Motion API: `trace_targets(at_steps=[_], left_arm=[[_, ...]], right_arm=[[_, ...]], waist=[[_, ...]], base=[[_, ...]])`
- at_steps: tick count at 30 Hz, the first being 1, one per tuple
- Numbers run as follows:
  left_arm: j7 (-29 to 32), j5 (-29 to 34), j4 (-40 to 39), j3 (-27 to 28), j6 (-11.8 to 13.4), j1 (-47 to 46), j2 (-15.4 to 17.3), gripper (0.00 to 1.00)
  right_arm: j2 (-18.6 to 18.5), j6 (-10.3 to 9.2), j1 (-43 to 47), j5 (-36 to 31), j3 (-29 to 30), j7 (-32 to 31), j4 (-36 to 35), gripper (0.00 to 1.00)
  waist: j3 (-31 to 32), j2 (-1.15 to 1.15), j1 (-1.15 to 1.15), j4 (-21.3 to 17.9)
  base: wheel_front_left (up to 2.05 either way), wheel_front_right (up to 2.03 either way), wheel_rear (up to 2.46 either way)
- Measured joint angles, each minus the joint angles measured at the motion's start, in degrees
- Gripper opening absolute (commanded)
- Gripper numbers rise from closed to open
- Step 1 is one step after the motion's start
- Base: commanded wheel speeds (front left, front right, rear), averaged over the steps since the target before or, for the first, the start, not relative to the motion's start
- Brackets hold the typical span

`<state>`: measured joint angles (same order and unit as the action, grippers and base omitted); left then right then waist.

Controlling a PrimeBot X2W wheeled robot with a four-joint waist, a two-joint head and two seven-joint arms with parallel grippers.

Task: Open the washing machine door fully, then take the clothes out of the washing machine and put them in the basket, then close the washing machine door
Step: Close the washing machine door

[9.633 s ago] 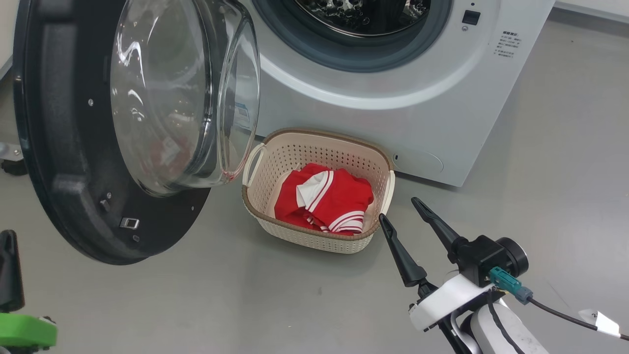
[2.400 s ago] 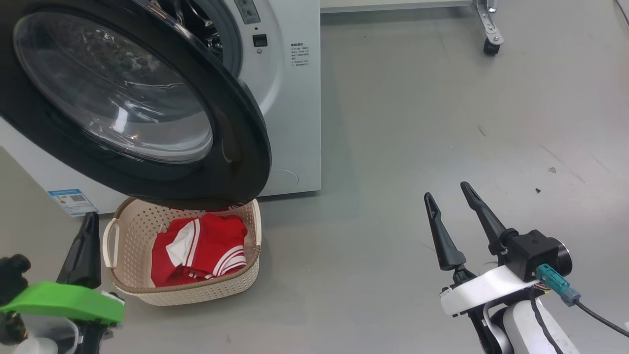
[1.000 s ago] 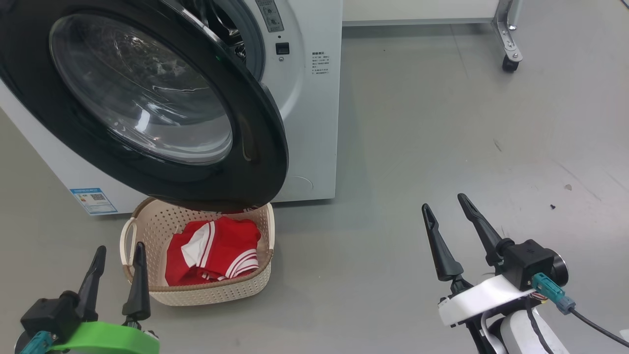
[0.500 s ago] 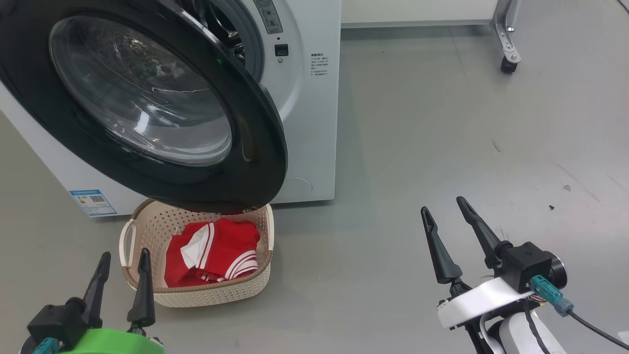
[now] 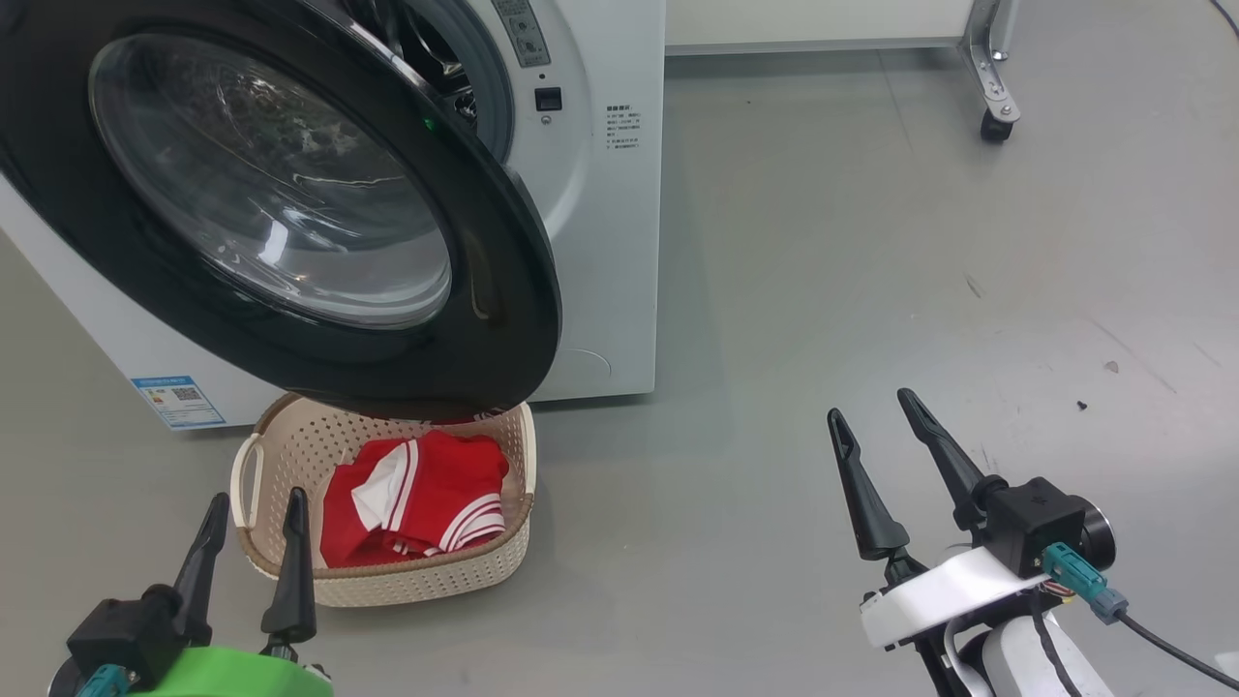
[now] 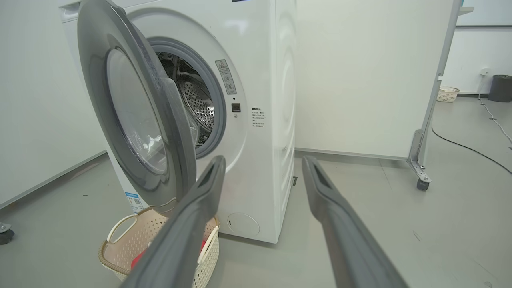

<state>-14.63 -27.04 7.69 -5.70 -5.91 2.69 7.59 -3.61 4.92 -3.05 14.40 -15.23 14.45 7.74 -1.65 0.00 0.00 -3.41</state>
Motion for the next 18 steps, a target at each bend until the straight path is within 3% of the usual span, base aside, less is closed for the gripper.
trace_targets(at_steps=[18], left_arm=[[0.0, 1.1, -0.3, 0.9, -0.5, 0.1, -0.8, 1.00]], right_arm=[[0.1, 0.07, 0.0, 0.0, 0.5, 0.0, -0.1, 1.00]], waist=[[-0.8, 0.00, 0.00, 0.5]], base=[[0.00, 0.00, 0.00]])
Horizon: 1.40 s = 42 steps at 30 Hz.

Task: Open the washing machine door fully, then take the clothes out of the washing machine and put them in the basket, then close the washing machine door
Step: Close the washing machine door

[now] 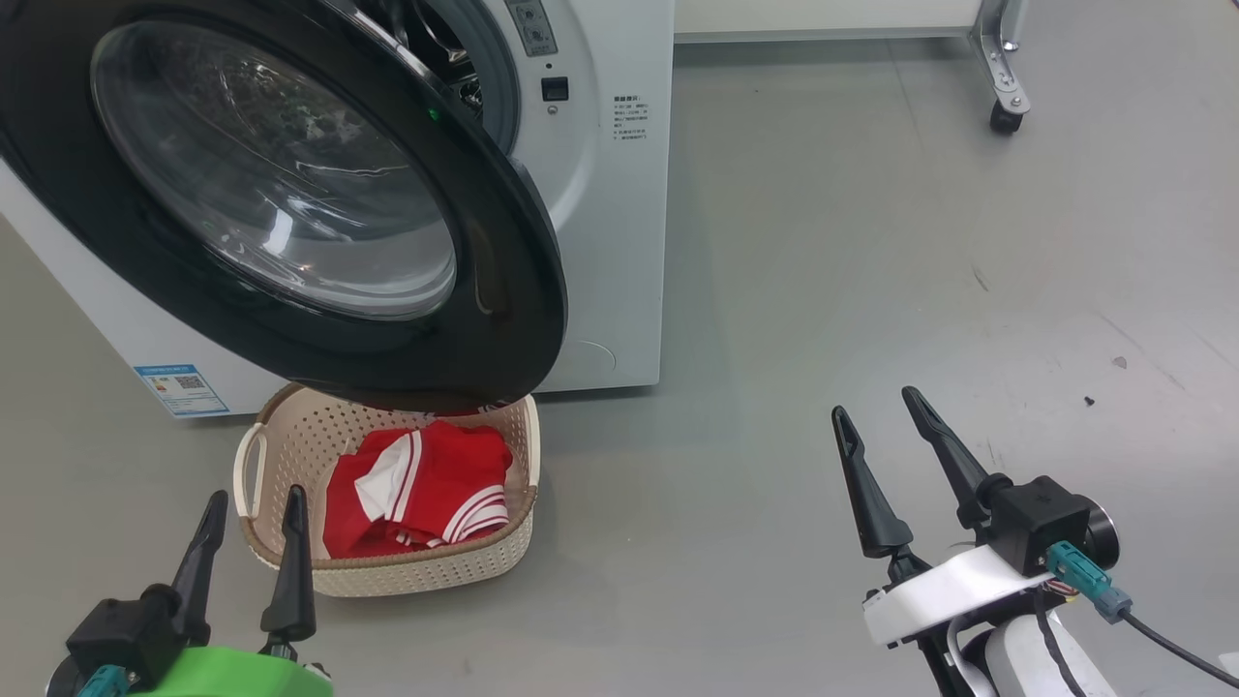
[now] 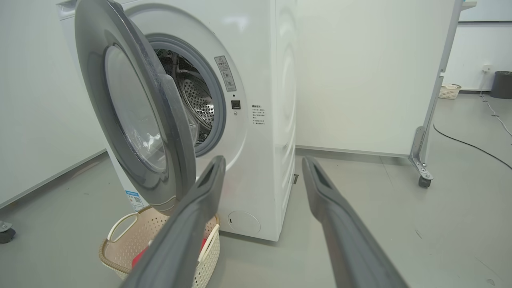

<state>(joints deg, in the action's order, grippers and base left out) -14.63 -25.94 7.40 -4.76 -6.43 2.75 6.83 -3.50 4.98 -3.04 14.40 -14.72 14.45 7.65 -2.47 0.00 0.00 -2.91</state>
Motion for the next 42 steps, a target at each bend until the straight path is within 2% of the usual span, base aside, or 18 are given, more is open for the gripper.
trace_targets(at_steps=[20, 21, 22, 23, 31, 42], left_arm=[[0.0, 0.9, -0.2, 0.0, -0.5, 0.0, -0.6, 1.00], [0.0, 0.9, -0.2, -0.3, -0.5, 0.0, -0.6, 1.00], [0.0, 1.0, -0.2, -0.6, -0.5, 0.0, -0.6, 1.00], [0.0, 1.2, -0.2, -0.8, -0.5, 0.0, -0.7, 1.00], [0.0, 2.3, -0.6, -2.1, -0.5, -0.4, -0.7, 1.00], [0.0, 2.4, -1.4, -4.9, -0.5, -4.7, -1.4, 1.00]], right_arm=[[0.2, 0.01, 0.0, -0.2, 0.7, 0.0, -0.6, 1.00], [0.2, 0.01, 0.0, -0.3, 1.0, 0.0, -0.8, 0.77], [0.2, 0.01, 0.0, -0.4, 1.1, 0.0, -0.9, 0.30], [0.2, 0.01, 0.0, -0.6, 1.0, 0.0, -1.2, 0.00], [-0.7, 1.02, -1.6, -2.3, -1.7, 0.0, -2.2, 0.00], [-3.1, 2.01, -12.6, -4.9, -10.6, -0.8, -2.0, 0.00]], waist=[[-1.3, 0.00, 0.00, 0.6], [-1.5, 0.00, 0.00, 0.7], [-1.7, 0.00, 0.00, 0.8], [-1.9, 0.00, 0.00, 0.9], [-4.4, 0.00, 0.00, 2.7], [-10.0, 0.00, 0.00, 6.7]], base=[[0.00, 0.00, 0.00], [0.00, 0.00, 0.00], [0.00, 0.00, 0.00], [0.00, 0.00, 0.00], [0.00, 0.00, 0.00], [0.00, 0.00, 0.00]])
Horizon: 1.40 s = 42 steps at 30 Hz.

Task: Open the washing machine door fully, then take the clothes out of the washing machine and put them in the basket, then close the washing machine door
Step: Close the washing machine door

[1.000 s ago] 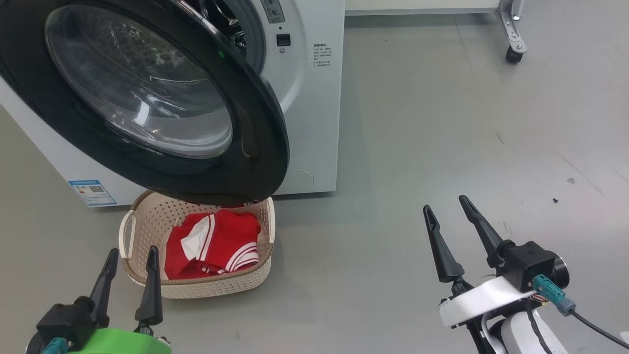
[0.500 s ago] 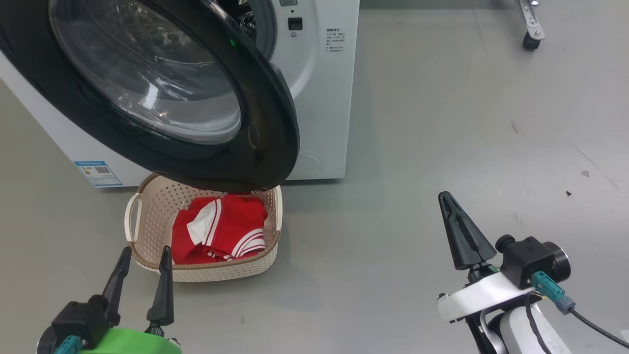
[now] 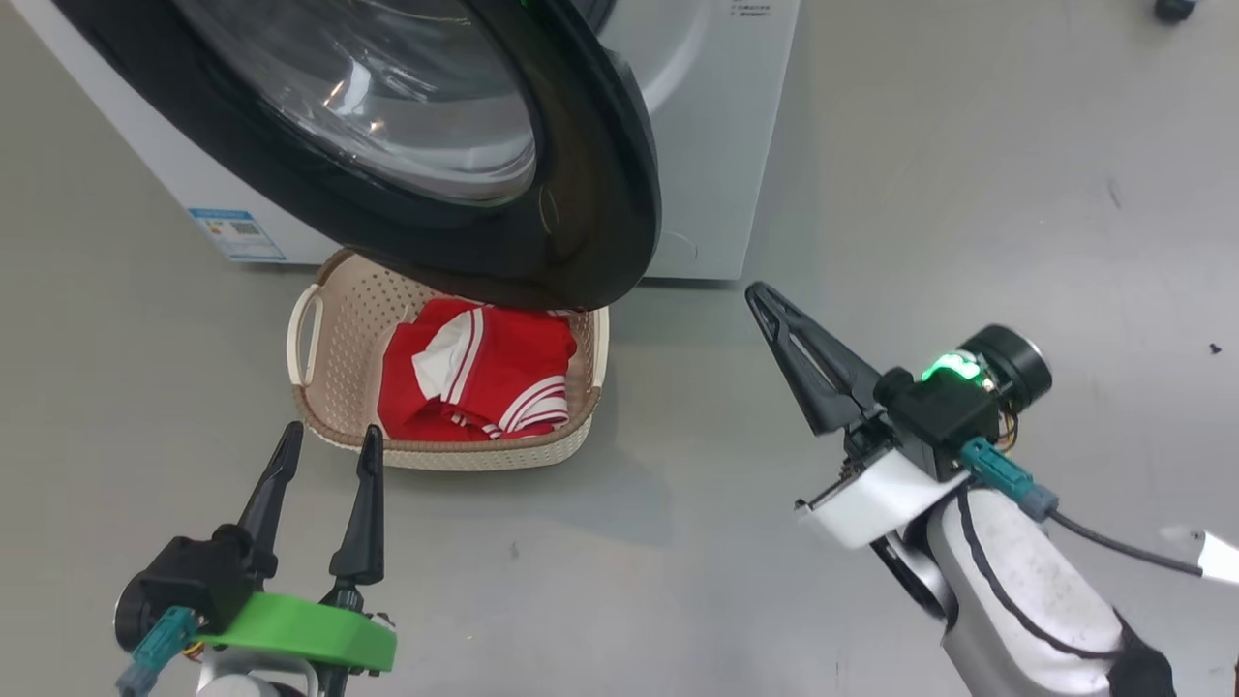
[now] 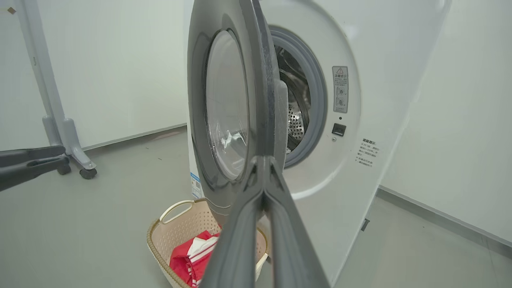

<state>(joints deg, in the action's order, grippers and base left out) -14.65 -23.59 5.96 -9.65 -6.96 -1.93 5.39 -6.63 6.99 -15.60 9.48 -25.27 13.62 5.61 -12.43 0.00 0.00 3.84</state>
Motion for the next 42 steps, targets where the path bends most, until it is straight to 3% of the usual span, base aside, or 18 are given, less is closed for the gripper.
trace_targets(at_steps=[12, 24, 42], left_arm=[[0.0, -0.4, 0.0, -2.9, -0.2, -5.6, -1.7, 1.00], [0.0, -1.7, 1.0, -3.6, -0.2, -8.2, -2.7, 1.00], [0.0, -2.5, 0.4, -4.6, -0.2, -10.2, -3.0, 1.00]], right_arm=[[-5.3, 0.00, -14.8, -0.8, -7.6, -3.3, 3.7, 0.00], [-8.6, 0.02, -21.3, 2.1, -5.0, -3.6, 8.3, 0.00], [-10.6, 0.51, -31.2, 4.1, -2.9, -3.3, 11.7, 0.00]], waist=[[-7.0, 0.00, 0.00, 7.9], [-12.4, 0.00, 0.00, 14.8], [-18.3, 0.00, 0.00, 16.0]], base=[[0.00, 0.00, 0.00], [0.00, 0.00, 0.00], [0.00, 0.00, 0.00]])
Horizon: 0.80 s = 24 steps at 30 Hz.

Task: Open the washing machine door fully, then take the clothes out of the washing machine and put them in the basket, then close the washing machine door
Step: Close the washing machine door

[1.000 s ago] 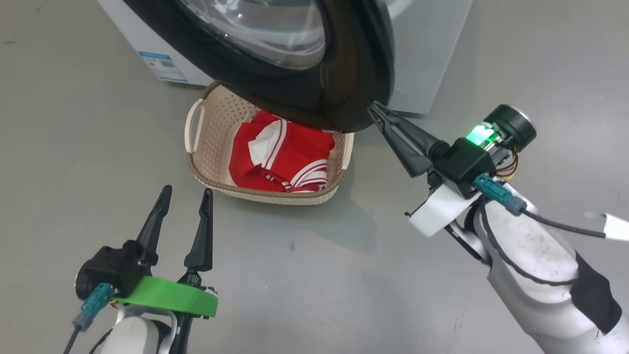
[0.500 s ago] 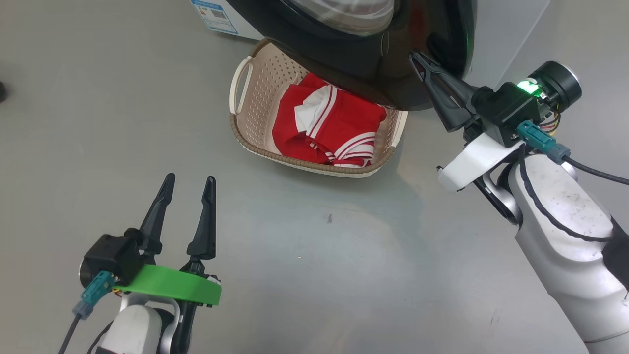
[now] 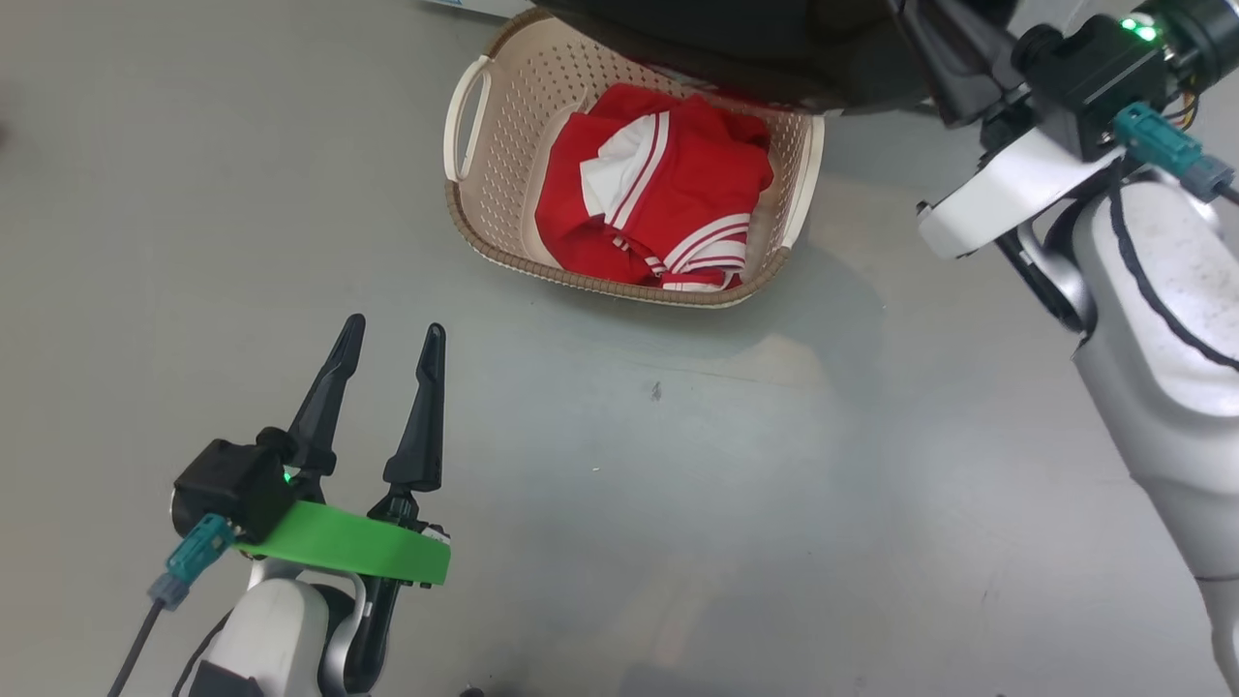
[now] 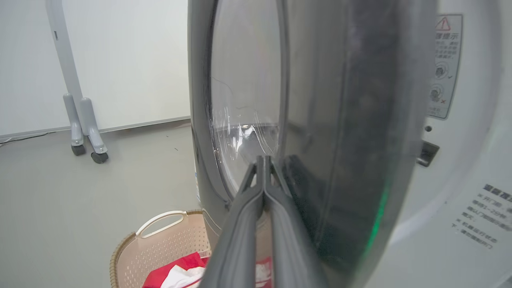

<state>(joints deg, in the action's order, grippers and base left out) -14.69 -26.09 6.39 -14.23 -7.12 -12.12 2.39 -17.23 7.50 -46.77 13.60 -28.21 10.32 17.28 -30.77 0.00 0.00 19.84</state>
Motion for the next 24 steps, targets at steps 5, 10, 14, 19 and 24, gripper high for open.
trace_targets(at_steps=[5, 10, 14, 19, 24], left_arm=[[0.0, -0.8, -0.4, -0.2, 0.0, -1.4, -0.2, 1.00], [0.0, -1.2, -0.5, -0.9, 0.0, -2.1, -0.4, 1.00], [0.0, -1.7, -0.5, -1.2, 0.0, -2.9, -0.5, 1.00], [0.0, -1.9, -0.5, -1.2, 0.0, -4.0, -0.6, 1.00], [0.0, -2.7, -0.2, -1.7, 0.0, -5.2, -0.8, 1.00]], right_arm=[[-1.5, 0.00, -3.9, 0.0, 1.1, -0.7, 0.5, 0.00], [-2.7, 0.01, -7.9, 0.0, 2.3, -1.5, 1.2, 0.00], [-3.7, 0.01, -11.1, 0.0, 2.9, -2.0, 1.8, 0.00], [-4.4, 0.01, -14.2, -0.1, 3.3, -2.2, 2.7, 0.00], [-4.9, 0.01, -17.0, -0.6, 4.0, -2.1, 4.5, 0.00]], waist=[[-2.3, 0.00, 0.00, 0.1], [-4.7, 0.00, 0.00, 0.4], [-6.4, 0.00, 0.00, 0.9], [-8.0, 0.00, 0.00, 1.5], [-9.4, 0.00, 0.00, 2.3]], base=[[0.00, 0.00, 0.00], [0.00, 0.00, 0.00], [0.00, 0.00, 0.00], [0.00, 0.00, 0.00], [0.00, 0.00, 0.00]])
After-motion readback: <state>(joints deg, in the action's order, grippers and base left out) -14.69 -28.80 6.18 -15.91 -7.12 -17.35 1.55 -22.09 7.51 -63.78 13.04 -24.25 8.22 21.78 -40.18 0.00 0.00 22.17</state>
